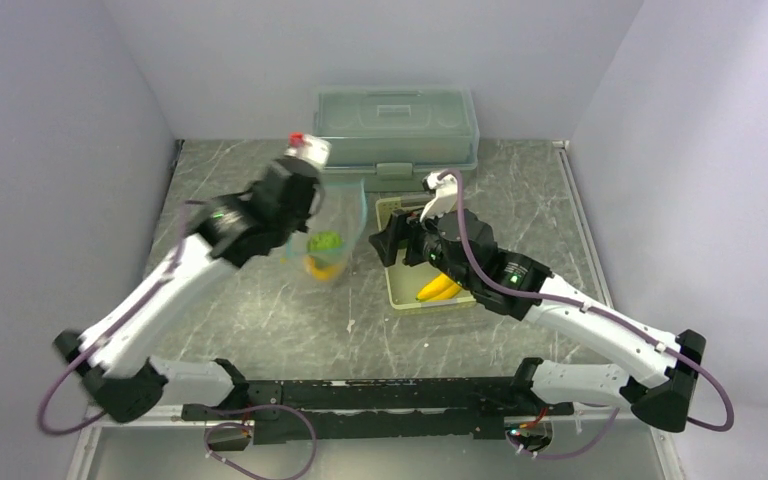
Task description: Place the food in the zip-top bag and seal the zipper
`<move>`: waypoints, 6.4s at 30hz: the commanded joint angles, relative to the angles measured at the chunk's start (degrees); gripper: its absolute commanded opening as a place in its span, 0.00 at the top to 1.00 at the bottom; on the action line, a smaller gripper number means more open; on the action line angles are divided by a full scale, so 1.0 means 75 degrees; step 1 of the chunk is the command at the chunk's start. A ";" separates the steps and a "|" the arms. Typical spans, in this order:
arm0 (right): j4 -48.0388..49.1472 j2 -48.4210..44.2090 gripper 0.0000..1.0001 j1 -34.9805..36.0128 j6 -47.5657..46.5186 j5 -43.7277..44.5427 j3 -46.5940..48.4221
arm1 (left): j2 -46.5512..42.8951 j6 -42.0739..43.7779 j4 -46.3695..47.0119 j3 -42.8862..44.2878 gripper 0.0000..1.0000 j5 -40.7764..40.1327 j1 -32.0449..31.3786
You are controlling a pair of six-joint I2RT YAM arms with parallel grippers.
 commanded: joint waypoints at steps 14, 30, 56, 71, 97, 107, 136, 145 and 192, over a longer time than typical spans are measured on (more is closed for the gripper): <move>-0.0132 -0.0417 0.19 0.0012 -0.0038 0.0539 -0.0191 | -0.0358 -0.0584 -0.0203 -0.0532 1.00 0.3489 0.2402; -0.0282 -0.0190 0.19 0.0012 -0.0094 0.0554 0.0005 | -0.0378 -0.0572 -0.0566 -0.0763 1.00 0.3450 0.1712; -0.1260 0.1424 0.15 -0.2070 -0.0658 0.0078 0.0423 | -0.0396 -0.0209 0.0456 -0.2138 1.00 0.2848 0.1714; -0.1517 0.3899 0.05 -0.3276 -0.0894 0.0404 0.1286 | -0.1116 0.0013 0.1767 -0.3756 0.93 0.3594 0.1728; -0.1146 0.5587 0.08 -0.3926 -0.0600 0.0386 0.1519 | -0.0669 -0.0042 0.1599 -0.3632 0.94 0.3889 0.1726; -0.1243 0.5935 0.08 -0.3944 -0.0500 0.0812 0.1993 | -0.0631 -0.0037 0.1584 -0.3628 0.94 0.3842 0.1726; -0.1196 0.3367 0.48 -0.3888 -0.0598 0.0518 0.1060 | -0.0334 0.0103 0.0197 -0.1323 0.97 0.2741 0.1624; -0.1221 0.2963 0.48 -0.3841 -0.0616 0.0305 0.1050 | -0.0247 -0.0331 -0.0728 -0.0303 0.94 0.2711 0.1480; -0.0611 0.0667 0.46 -0.0447 -0.1163 -0.2375 0.1856 | 0.0479 -0.0488 -0.0309 -0.0733 0.95 0.3567 0.0835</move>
